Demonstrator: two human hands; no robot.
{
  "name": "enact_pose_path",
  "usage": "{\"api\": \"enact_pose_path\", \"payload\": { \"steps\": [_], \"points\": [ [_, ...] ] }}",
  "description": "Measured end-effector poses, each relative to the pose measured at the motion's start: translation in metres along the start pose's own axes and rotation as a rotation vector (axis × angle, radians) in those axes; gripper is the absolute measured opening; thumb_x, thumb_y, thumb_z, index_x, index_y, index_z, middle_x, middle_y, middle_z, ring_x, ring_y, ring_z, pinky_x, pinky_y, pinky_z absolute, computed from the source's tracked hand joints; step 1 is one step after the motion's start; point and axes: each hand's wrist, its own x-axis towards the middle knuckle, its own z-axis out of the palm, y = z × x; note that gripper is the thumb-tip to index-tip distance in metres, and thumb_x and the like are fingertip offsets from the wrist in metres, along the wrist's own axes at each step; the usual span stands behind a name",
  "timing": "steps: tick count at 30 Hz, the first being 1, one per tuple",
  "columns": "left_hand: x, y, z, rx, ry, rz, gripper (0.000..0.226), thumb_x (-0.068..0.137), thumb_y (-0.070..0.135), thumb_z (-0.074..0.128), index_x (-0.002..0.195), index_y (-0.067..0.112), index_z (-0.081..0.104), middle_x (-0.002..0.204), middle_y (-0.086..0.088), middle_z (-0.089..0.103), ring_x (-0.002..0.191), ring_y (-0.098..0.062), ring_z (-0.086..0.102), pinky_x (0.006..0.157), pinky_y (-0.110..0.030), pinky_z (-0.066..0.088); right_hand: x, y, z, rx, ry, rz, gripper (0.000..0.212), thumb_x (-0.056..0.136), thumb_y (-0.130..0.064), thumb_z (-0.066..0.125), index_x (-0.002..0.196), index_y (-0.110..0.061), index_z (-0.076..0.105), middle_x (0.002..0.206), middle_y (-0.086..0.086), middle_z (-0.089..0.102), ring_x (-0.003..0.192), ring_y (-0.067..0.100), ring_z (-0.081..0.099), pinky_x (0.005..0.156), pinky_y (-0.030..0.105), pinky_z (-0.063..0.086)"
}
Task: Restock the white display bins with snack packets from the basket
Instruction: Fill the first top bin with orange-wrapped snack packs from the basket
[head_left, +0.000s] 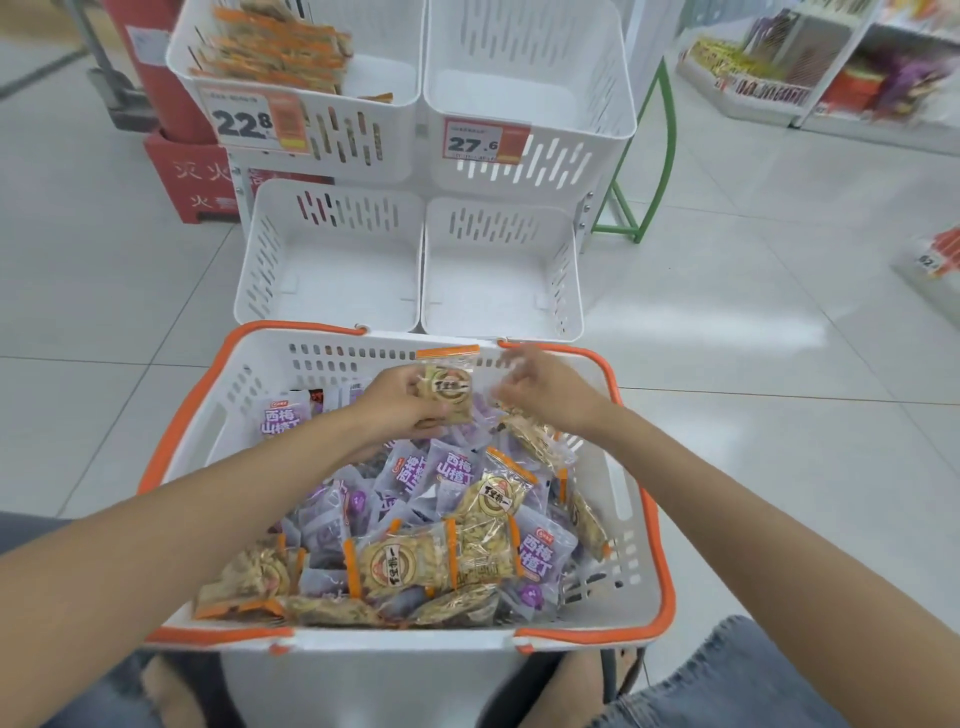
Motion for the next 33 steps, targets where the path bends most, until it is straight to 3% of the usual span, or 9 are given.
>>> {"api": "enact_pose_path", "payload": {
  "steps": [4,9,14,18,22,25,29,30,33],
  "points": [
    [-0.005,-0.012,-0.021,-0.129,0.005,-0.105,0.046,0.093,0.008,0.064,0.133,0.017,0.045,0.109,-0.006,0.069,0.089,-0.018,0.073,0.084,-0.033,0.059,-0.014,0.031,0.032,-0.56,-0.327,-0.093,0.024,0.08,-0.045,0.071,0.087,-0.023,0.067,0.094,0.001,0.056,0.098,0.024,0.046,0.09,0.039,0.04],
    [-0.009,-0.014,-0.022,-0.006,0.075,-0.022,0.067,0.095,0.024,0.063,0.151,0.013,0.029,0.149,0.001,0.039,0.119,-0.02,0.057,0.086,-0.037,0.059,-0.011,0.003,0.015,0.079,-0.063,-0.141,0.009,0.091,-0.011,0.066,0.083,-0.008,0.063,0.084,0.004,0.064,0.077,0.008,0.059,0.076,0.027,0.047],
    [-0.013,0.0,-0.004,-0.039,-0.194,-0.072,0.068,0.079,0.054,0.07,0.136,0.022,0.05,0.124,-0.009,0.067,0.106,-0.027,0.068,0.092,-0.046,0.055,-0.007,-0.034,0.007,0.167,0.022,-0.237,0.014,0.09,-0.008,0.067,0.08,-0.016,0.06,0.07,-0.002,0.065,0.063,0.001,0.058,0.064,0.016,0.046],
    [-0.01,-0.001,0.001,0.045,-0.024,-0.024,0.086,0.087,0.026,0.072,0.155,0.017,0.019,0.15,-0.005,0.04,0.088,-0.016,0.065,0.076,-0.035,0.06,-0.003,-0.023,-0.011,0.268,0.058,-0.083,0.022,0.092,-0.015,0.065,0.113,-0.014,0.062,0.098,0.004,0.07,0.085,0.012,0.063,0.078,0.024,0.052],
    [-0.01,-0.006,-0.01,0.015,0.04,-0.032,0.085,0.093,0.029,0.063,0.157,0.018,0.008,0.164,-0.001,0.008,0.112,-0.016,0.057,0.078,-0.035,0.06,0.002,0.033,-0.021,-0.258,-0.006,0.096,0.061,0.088,-0.018,0.067,0.143,-0.015,0.042,0.139,0.006,0.051,0.128,0.023,0.049,0.105,0.027,0.039],
    [-0.018,-0.004,-0.007,-0.046,0.025,-0.047,0.079,0.096,0.031,0.058,0.156,0.019,0.009,0.163,0.001,0.01,0.081,-0.001,0.061,0.078,-0.032,0.06,-0.001,0.07,0.004,-0.397,-0.21,0.18,0.068,0.092,-0.029,0.065,0.149,-0.014,0.033,0.151,0.006,0.04,0.137,0.026,0.038,0.107,0.03,0.032],
    [-0.013,-0.009,-0.011,-0.08,0.043,-0.066,0.082,0.094,0.037,0.058,0.157,0.024,0.006,0.165,0.002,0.002,0.075,-0.007,0.071,0.072,-0.026,0.06,0.006,0.076,0.011,-0.305,0.085,0.107,0.017,0.092,-0.022,0.061,0.102,-0.035,0.066,0.095,0.0,0.068,0.091,0.022,0.062,0.08,0.035,0.049],
    [-0.012,-0.009,-0.013,-0.101,0.053,-0.068,0.083,0.094,0.039,0.058,0.157,0.025,0.006,0.164,0.002,0.004,0.079,-0.012,0.072,0.07,-0.025,0.06,0.01,0.067,0.005,-0.247,0.188,0.057,0.023,0.092,-0.016,0.058,0.087,-0.038,0.064,0.081,-0.004,0.065,0.078,0.017,0.061,0.073,0.03,0.048],
    [-0.01,-0.001,-0.015,-0.276,0.073,-0.071,0.07,0.096,0.042,0.053,0.153,0.022,0.019,0.142,0.007,0.039,0.091,-0.021,0.072,0.068,-0.023,0.06,0.014,0.01,-0.009,0.034,0.355,-0.166,0.016,0.094,-0.008,0.059,0.096,-0.019,0.071,0.092,-0.009,0.069,0.083,0.001,0.062,0.078,0.015,0.047]
  ]
}}
